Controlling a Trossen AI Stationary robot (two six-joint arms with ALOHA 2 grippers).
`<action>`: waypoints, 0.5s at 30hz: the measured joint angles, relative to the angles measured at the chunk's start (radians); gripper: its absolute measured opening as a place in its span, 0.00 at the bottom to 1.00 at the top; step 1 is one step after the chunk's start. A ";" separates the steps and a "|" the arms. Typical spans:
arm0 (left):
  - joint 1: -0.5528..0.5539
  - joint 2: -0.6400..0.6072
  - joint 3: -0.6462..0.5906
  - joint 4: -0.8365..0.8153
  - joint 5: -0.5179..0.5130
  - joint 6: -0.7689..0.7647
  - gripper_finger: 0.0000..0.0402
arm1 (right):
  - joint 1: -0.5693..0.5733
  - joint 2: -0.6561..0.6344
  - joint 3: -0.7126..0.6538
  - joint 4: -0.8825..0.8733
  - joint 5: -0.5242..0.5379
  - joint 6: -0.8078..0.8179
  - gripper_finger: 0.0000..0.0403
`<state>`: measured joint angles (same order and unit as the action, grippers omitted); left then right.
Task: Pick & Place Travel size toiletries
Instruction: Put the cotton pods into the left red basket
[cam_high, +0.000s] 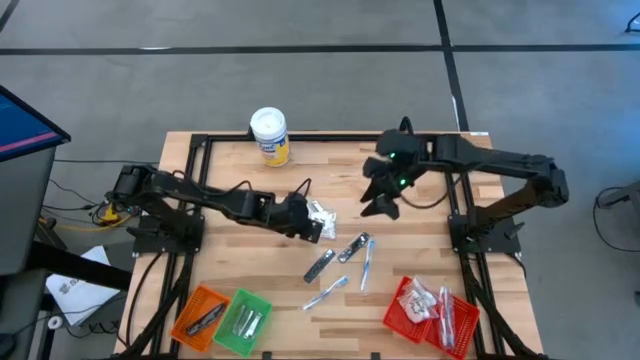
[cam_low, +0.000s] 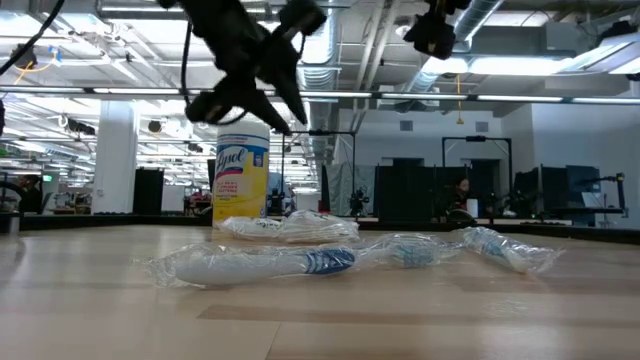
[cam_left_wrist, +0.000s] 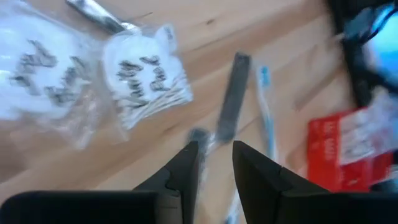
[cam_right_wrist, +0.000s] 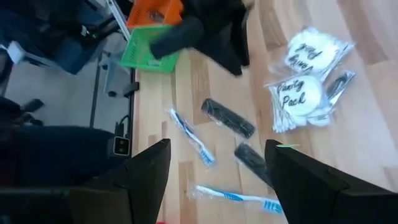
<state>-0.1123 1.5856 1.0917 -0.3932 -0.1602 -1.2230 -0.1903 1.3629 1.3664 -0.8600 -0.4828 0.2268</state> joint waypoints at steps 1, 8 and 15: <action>0.003 0.000 -0.030 0.057 0.000 -0.027 0.23 | -0.012 -0.011 0.000 0.001 -0.014 -0.004 0.63; 0.005 0.000 -0.249 0.400 0.011 -0.214 0.23 | -0.090 -0.114 -0.112 0.143 -0.200 0.019 0.63; 0.005 -0.005 -0.333 0.435 0.030 -0.326 0.23 | -0.149 -0.265 -0.354 0.495 -0.330 0.272 0.63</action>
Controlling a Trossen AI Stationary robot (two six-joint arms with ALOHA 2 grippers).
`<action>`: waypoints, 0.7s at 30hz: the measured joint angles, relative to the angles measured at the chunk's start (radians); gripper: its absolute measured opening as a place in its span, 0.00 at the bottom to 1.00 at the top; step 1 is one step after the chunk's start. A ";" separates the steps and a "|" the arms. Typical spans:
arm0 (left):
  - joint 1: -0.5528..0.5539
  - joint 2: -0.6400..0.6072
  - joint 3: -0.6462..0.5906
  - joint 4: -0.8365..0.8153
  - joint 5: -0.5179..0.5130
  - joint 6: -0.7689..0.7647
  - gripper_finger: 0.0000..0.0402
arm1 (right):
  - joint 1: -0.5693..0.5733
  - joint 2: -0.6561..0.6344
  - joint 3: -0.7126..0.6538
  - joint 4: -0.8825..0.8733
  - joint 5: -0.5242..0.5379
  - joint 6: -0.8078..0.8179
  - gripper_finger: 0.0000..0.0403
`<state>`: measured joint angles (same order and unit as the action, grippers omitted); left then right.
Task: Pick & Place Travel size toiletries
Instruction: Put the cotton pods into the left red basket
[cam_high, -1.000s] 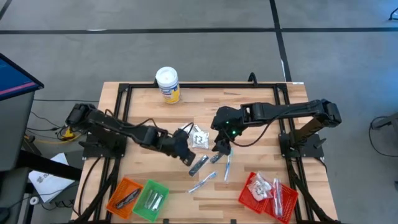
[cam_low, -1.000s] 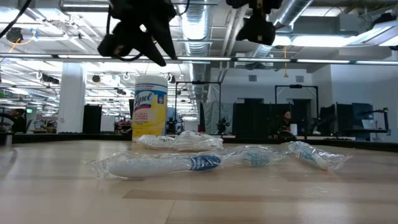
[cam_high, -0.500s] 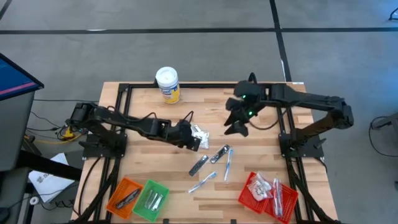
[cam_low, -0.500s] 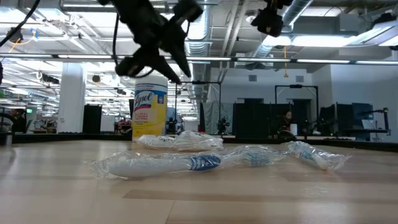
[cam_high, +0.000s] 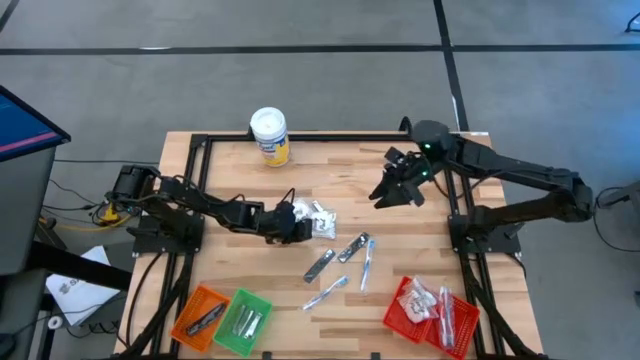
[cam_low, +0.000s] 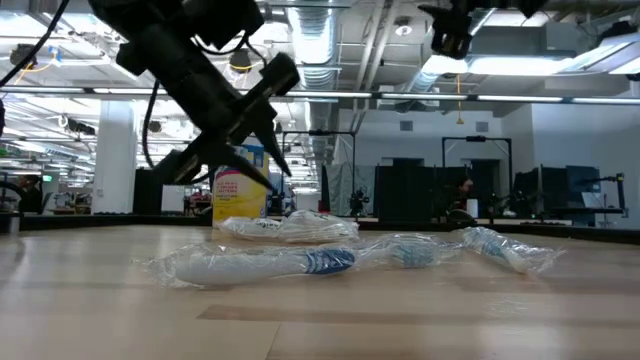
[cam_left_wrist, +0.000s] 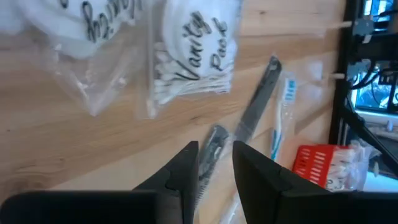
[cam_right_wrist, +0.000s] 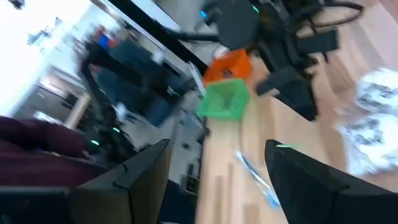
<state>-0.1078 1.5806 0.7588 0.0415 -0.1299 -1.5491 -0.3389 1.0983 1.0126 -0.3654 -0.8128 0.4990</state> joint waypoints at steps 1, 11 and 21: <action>0.000 0.000 -0.005 0.003 0.001 -0.003 0.23 | -0.003 -0.016 -0.020 0.042 -0.001 0.029 0.63; 0.075 -0.001 -0.009 -0.035 0.033 0.066 0.37 | -0.001 -0.063 -0.085 0.223 0.007 0.131 0.63; 0.129 0.082 -0.009 -0.015 0.162 0.132 0.46 | -0.002 -0.064 -0.085 0.234 0.053 0.141 0.63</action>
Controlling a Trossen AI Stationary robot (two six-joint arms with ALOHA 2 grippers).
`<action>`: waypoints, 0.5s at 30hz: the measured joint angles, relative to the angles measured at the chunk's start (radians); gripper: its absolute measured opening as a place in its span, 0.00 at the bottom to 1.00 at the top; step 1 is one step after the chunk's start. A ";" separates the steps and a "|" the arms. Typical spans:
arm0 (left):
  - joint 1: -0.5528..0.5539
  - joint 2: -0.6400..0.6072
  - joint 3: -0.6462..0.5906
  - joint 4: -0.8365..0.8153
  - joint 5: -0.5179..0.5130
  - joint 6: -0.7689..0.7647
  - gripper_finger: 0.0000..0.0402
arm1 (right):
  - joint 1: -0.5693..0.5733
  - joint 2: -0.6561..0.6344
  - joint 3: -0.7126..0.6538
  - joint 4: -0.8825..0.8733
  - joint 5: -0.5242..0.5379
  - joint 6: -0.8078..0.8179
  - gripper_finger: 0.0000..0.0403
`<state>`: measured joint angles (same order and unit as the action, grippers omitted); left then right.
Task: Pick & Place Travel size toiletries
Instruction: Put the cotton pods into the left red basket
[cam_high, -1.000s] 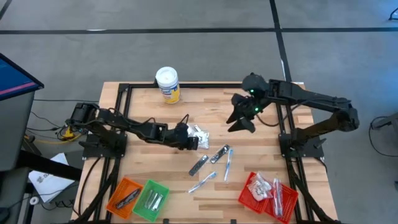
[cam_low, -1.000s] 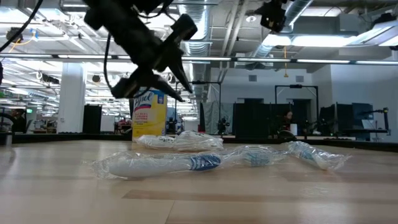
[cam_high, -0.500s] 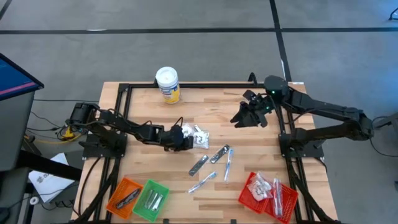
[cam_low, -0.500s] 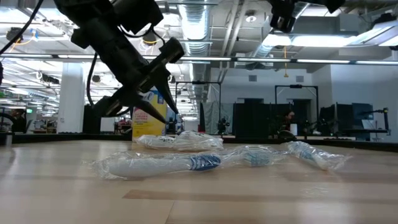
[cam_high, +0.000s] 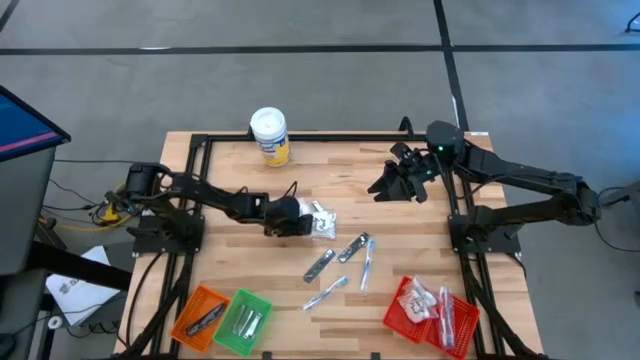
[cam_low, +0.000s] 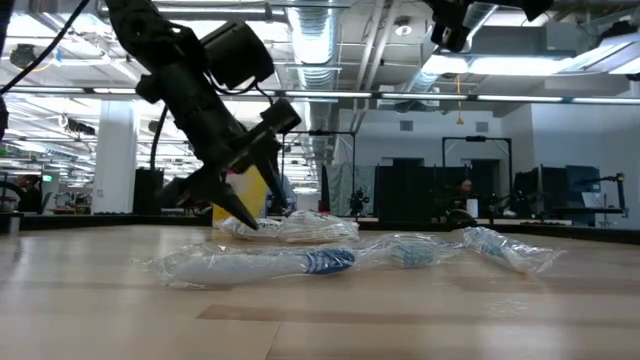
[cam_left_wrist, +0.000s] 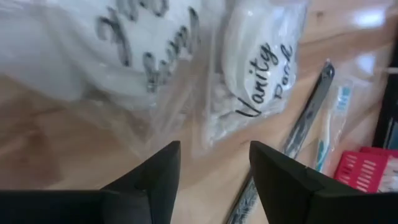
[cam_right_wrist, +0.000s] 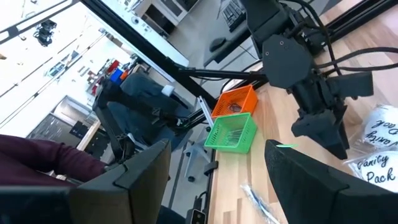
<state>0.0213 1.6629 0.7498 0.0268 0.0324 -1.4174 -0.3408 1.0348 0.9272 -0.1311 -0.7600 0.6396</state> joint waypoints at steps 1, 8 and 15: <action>-0.002 0.005 0.000 0.010 0.000 0.005 0.46 | 0.000 0.000 0.000 0.002 0.000 0.003 0.63; 0.002 0.063 0.001 0.086 0.000 0.026 0.46 | 0.000 0.000 0.000 0.005 0.002 0.008 0.63; -0.001 0.117 0.002 0.186 0.025 0.026 0.46 | 0.000 0.000 0.000 0.005 0.003 0.016 0.63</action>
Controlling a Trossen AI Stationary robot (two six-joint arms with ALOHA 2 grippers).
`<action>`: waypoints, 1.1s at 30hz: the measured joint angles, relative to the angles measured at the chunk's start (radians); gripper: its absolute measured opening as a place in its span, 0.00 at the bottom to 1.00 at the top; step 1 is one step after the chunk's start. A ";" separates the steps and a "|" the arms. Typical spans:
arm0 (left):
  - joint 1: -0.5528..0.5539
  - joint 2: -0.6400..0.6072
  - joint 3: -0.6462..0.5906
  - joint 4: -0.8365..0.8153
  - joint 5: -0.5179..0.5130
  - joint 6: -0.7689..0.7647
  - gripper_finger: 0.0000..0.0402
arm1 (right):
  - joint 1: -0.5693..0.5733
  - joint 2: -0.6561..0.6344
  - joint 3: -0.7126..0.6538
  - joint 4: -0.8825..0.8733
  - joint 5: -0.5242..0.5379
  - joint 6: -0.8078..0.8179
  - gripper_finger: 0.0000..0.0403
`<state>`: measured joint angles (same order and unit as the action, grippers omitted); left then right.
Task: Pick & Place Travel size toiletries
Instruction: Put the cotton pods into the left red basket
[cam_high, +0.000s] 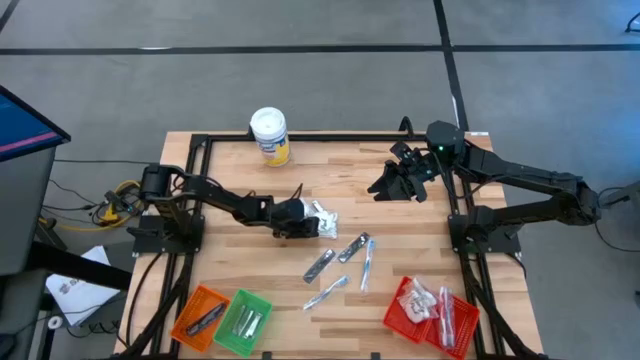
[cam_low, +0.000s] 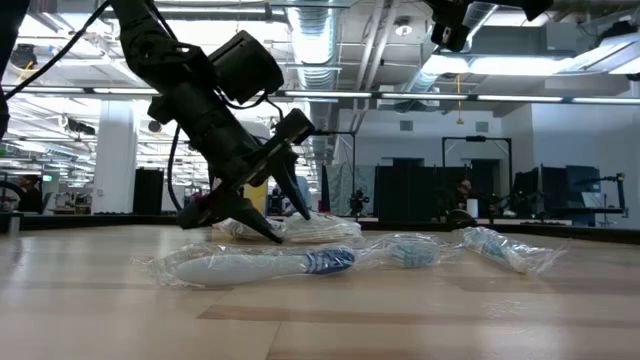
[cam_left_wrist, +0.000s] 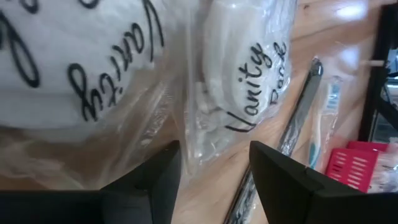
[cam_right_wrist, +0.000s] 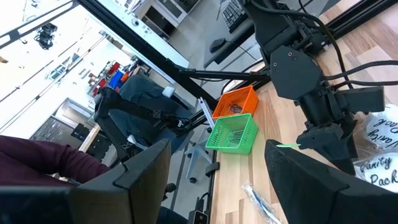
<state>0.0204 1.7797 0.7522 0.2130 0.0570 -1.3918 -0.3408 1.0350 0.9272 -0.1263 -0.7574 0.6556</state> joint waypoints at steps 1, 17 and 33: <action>0.000 0.001 -0.001 0.008 -0.007 0.000 0.46 | 0.000 0.000 0.000 0.000 0.000 0.000 0.63; 0.021 0.002 -0.002 0.030 0.029 0.101 0.02 | 0.001 0.000 0.000 0.000 0.000 0.000 0.63; 0.035 -0.206 0.000 0.031 0.267 0.372 0.00 | 0.061 0.001 0.000 -0.017 -0.039 0.027 0.63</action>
<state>0.0552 1.5736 0.7521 0.2438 0.3243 -1.0195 -0.2795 1.0355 0.9272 -0.1437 -0.7967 0.6823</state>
